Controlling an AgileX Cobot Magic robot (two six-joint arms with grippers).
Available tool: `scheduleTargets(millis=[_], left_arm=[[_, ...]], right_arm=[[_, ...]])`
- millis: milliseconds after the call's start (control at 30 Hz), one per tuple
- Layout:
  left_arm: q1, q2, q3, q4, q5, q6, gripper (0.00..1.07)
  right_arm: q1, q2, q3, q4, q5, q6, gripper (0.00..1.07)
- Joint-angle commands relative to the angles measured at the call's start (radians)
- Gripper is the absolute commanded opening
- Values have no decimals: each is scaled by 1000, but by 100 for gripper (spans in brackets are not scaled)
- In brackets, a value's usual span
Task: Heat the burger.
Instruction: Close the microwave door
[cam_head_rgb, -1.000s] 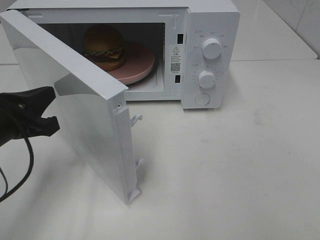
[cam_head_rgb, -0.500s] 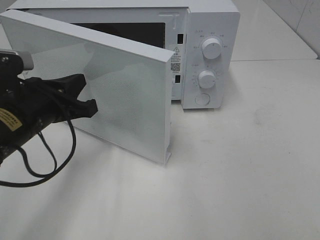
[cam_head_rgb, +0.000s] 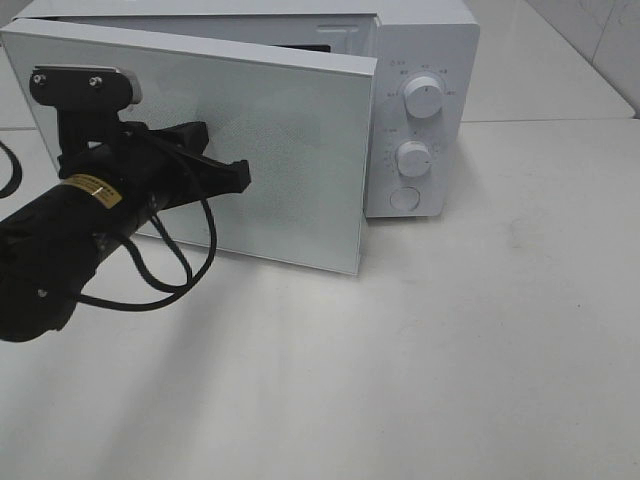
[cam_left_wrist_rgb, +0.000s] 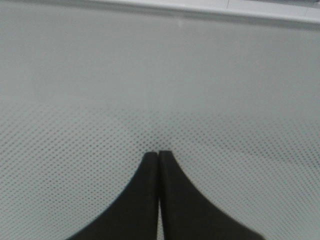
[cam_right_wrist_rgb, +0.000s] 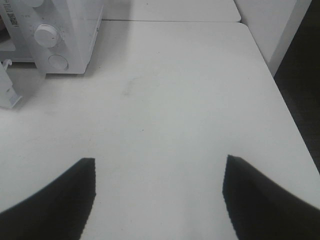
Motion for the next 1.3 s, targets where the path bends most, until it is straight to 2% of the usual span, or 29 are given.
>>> scheduleTargets(millis=[33, 233, 667, 733, 800, 867, 1000, 1200, 1267, 1300], left_arm=[[-9, 20, -64, -22, 20, 17, 0], [-9, 60, -181, -97, 113, 52, 0], [-7, 139, -347, -189, 144, 117, 0], [-6, 148, -376, -210, 158, 134, 0], [-3, 163, -417, -234, 172, 177, 0], [-4, 166, -435, -239, 186, 195, 0], [-13, 164, -436, -229, 214, 195, 0], [-63, 140, -436, -223, 352, 203, 0], [-73, 118, -434, -223, 414, 220, 0], [-79, 93, -431, -222, 500, 243, 0]], right_arm=[[-7, -30, 4, 0, -2, -8, 71], [-7, -30, 4, 1, -2, -8, 71], [-7, -30, 4, 1, -2, -8, 71], [-7, -30, 4, 1, -2, -8, 71], [-7, -30, 4, 1, -2, -8, 71], [-7, -30, 4, 1, -2, -8, 71], [-7, -30, 4, 1, -2, -8, 71], [-7, -30, 4, 1, -2, -9, 71], [-7, -30, 4, 1, -2, -9, 71], [-7, -30, 4, 1, -2, -9, 71]])
